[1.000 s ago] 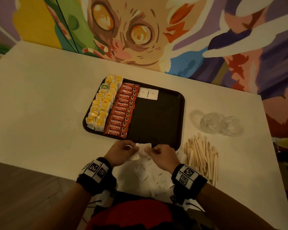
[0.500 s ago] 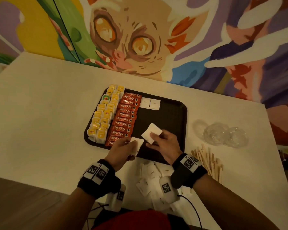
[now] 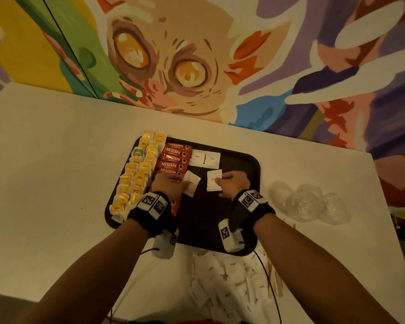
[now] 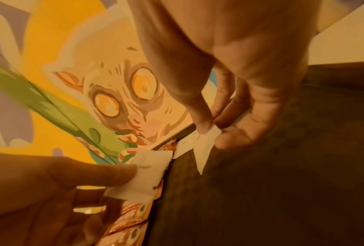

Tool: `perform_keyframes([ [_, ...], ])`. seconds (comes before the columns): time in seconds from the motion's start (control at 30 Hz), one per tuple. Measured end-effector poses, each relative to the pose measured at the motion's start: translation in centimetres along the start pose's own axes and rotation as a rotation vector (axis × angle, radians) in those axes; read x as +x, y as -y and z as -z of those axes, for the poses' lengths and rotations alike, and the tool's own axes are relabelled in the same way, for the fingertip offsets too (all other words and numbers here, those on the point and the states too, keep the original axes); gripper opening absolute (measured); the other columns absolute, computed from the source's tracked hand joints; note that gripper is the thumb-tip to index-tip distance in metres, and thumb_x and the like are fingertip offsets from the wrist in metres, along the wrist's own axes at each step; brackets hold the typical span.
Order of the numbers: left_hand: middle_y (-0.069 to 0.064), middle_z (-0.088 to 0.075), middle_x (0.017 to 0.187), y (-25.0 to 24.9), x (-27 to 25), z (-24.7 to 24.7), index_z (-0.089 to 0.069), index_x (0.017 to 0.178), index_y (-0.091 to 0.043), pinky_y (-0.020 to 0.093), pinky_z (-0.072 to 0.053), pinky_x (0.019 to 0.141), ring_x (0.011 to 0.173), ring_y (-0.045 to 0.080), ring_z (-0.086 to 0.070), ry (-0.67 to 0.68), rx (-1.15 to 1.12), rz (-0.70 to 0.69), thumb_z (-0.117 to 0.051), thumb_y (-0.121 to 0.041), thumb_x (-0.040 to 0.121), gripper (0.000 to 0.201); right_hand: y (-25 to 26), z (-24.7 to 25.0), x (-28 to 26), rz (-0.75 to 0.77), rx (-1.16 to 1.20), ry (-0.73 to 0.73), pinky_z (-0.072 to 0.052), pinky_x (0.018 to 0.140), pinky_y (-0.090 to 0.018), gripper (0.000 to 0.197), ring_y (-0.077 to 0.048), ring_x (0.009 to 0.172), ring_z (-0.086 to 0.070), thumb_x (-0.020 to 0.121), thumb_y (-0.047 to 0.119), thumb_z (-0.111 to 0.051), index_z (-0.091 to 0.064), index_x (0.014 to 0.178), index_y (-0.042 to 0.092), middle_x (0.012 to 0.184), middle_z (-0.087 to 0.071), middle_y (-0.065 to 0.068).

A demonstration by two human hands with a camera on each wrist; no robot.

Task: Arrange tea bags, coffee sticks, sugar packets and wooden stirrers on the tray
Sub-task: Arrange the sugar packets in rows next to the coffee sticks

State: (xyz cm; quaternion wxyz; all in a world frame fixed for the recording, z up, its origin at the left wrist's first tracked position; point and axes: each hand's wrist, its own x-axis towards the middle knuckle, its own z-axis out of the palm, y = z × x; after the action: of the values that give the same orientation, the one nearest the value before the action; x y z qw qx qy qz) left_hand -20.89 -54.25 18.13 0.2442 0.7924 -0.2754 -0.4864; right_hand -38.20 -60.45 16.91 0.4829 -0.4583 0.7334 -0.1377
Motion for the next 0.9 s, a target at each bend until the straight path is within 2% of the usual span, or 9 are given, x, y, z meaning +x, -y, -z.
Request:
perform_keyframes([
  [0.07, 0.001, -0.057, 0.12, -0.7, 1.2, -0.4, -0.063, 0.116, -0.019, 0.022, -0.048, 0.058, 0.093, 0.018, -0.059, -0.01, 0.071, -0.005, -0.07, -0.024, 0.085, 0.032, 0.4, -0.4, 0.7, -0.027, -0.041, 0.011, -0.061, 0.078, -0.035, 0.035, -0.012, 0.063, -0.063, 0.088, 0.019, -0.073, -0.064, 0.121, 0.015, 0.119, -0.066, -0.009],
  [0.17, 0.005, -0.063, 0.118, -1.3, 3.0, -1.0, -0.064, 0.118, -0.014, 0.018, -0.047, 0.052, 0.068, 0.01, -0.059, -0.045, 0.129, 0.006, -0.07, -0.019, 0.086, 0.032, 0.9, -0.7, 1.5, -0.052, -0.074, 0.022, -0.06, 0.082, -0.036, 0.033, -0.02, 0.078, -0.071, 0.087, 0.019, -0.074, -0.065, 0.118, 0.013, 0.114, -0.068, -0.01],
  [0.23, 0.006, -0.065, 0.115, -1.6, 3.8, -1.3, -0.065, 0.116, -0.011, 0.022, -0.054, 0.062, 0.068, 0.011, -0.06, -0.062, 0.175, 0.005, -0.07, -0.018, 0.086, 0.031, 1.1, -0.8, 1.8, -0.065, -0.099, 0.036, -0.06, 0.084, -0.035, 0.032, -0.024, 0.09, -0.072, 0.086, 0.019, -0.074, -0.066, 0.116, 0.011, 0.113, -0.069, -0.009],
  [0.33, 0.009, -0.068, 0.11, -1.9, 4.5, -1.8, -0.067, 0.108, -0.009, 0.037, -0.056, 0.087, 0.09, 0.021, -0.068, -0.076, 0.234, -0.048, -0.071, -0.019, 0.084, 0.027, 1.0, -0.9, 2.3, -0.07, -0.111, 0.043, -0.061, 0.076, -0.032, 0.029, -0.024, 0.084, -0.072, 0.087, 0.02, -0.073, -0.064, 0.113, 0.01, 0.111, -0.066, -0.01],
  [0.43, 0.008, -0.068, 0.111, -2.1, 5.0, -2.3, -0.067, 0.108, -0.01, 0.039, -0.052, 0.094, 0.1, 0.022, -0.065, -0.1, 0.346, -0.132, -0.073, -0.021, 0.083, 0.028, 0.9, -1.3, 2.6, -0.027, -0.163, 0.007, -0.062, 0.076, -0.038, 0.016, -0.022, 0.08, -0.07, 0.087, 0.024, -0.074, -0.06, 0.083, 0.017, 0.096, -0.066, -0.006],
  [0.53, 0.006, -0.065, 0.113, -1.7, 5.2, -2.4, -0.064, 0.112, -0.011, 0.035, -0.049, 0.096, 0.106, 0.022, -0.06, -0.118, 0.437, -0.182, -0.072, -0.024, 0.083, 0.032, 0.9, -1.6, 2.8, 0.014, -0.2, -0.019, -0.06, 0.079, -0.04, 0.03, -0.022, 0.084, -0.069, 0.087, 0.027, -0.073, -0.051, 0.067, 0.024, 0.077, -0.062, 0.0],
  [0.67, 0.004, -0.064, 0.112, -1.4, 5.2, -2.5, -0.062, 0.113, -0.013, 0.032, -0.047, 0.09, 0.103, 0.02, -0.059, -0.09, 0.553, -0.253, -0.068, -0.026, 0.087, 0.03, 0.7, -1.8, 2.8, 0.061, -0.231, -0.032, -0.055, 0.063, -0.028, 0.022, -0.012, 0.067, -0.059, 0.089, 0.026, -0.07, -0.057, 0.074, 0.019, 0.08, -0.062, -0.001],
  [0.77, 0.004, -0.06, 0.118, -1.2, 5.0, -2.4, -0.059, 0.116, -0.014, 0.034, -0.046, 0.096, 0.11, 0.021, -0.055, -0.099, 0.627, -0.315, -0.067, -0.028, 0.087, 0.033, 0.5, -2.0, 2.7, 0.066, -0.243, -0.048, -0.043, 0.058, -0.021, 0.019, -0.01, 0.074, -0.054, 0.088, 0.029, -0.071, -0.061, 0.098, 0.017, 0.097, -0.061, -0.002],
  [0.9, 0.002, -0.05, 0.134, -0.7, 4.7, -2.5, -0.051, 0.128, -0.021, 0.042, -0.038, 0.106, 0.129, 0.027, -0.04, -0.11, 0.733, -0.381, -0.068, -0.033, 0.085, 0.047, 0.3, -2.1, 2.3, 0.086, -0.241, -0.077, -0.043, 0.059, -0.023, 0.032, -0.015, 0.084, -0.057, 0.088, 0.032, -0.071, -0.056, 0.112, 0.017, 0.109, -0.061, -0.005],
])
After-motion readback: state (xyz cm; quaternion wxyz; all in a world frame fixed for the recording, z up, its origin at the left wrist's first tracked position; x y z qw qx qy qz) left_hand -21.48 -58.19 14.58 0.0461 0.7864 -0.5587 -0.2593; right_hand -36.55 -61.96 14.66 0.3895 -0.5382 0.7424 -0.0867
